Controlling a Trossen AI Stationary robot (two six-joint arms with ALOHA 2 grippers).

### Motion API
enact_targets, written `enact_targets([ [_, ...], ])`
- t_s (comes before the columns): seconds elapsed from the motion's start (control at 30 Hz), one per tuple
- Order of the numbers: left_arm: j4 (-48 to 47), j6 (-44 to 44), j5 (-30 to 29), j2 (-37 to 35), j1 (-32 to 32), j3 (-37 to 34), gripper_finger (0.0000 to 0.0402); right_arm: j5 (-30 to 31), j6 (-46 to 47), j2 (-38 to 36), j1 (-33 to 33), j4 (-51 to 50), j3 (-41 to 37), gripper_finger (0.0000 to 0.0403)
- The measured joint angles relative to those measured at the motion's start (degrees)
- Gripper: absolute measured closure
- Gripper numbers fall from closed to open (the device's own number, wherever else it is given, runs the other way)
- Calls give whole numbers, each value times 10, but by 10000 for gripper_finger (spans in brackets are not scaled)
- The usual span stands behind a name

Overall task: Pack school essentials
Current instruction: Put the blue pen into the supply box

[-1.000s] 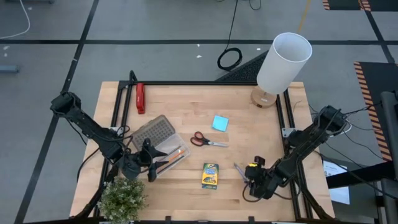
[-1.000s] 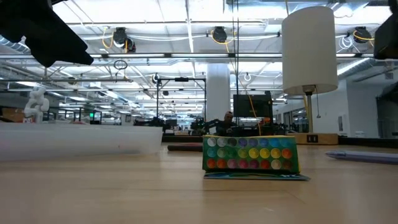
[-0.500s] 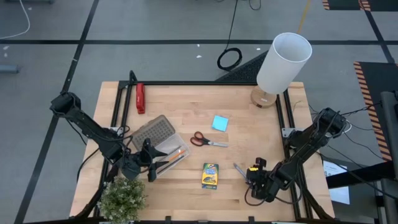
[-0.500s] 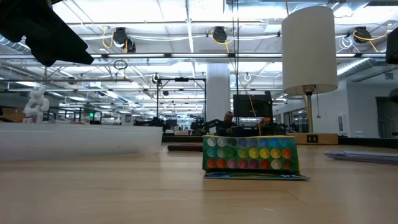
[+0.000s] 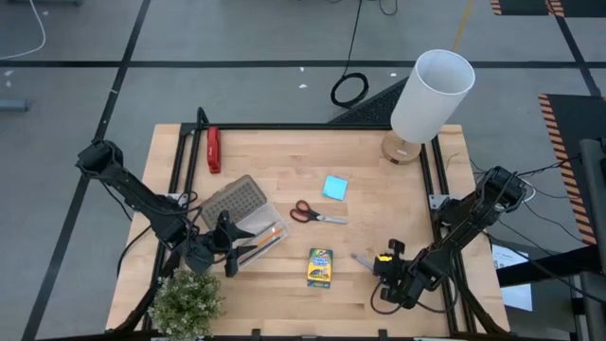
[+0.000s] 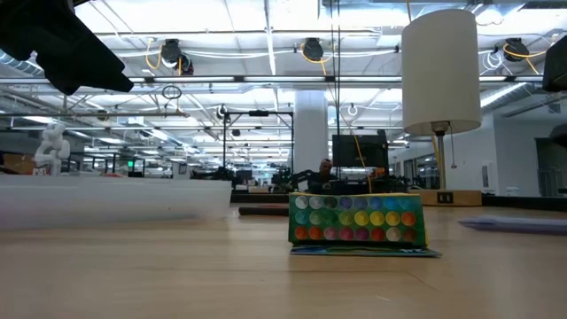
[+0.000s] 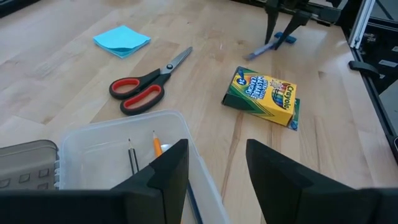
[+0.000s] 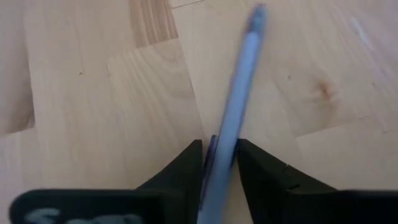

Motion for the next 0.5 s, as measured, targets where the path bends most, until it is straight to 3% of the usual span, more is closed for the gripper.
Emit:
enact_targets([
  [0.27, 0, 0, 0, 0, 0, 0, 238, -1, -33, 0, 0, -5, 0, 356],
  [0.5, 2, 0, 0, 0, 0, 0, 238, 0, -44, 0, 0, -6, -1, 358],
])
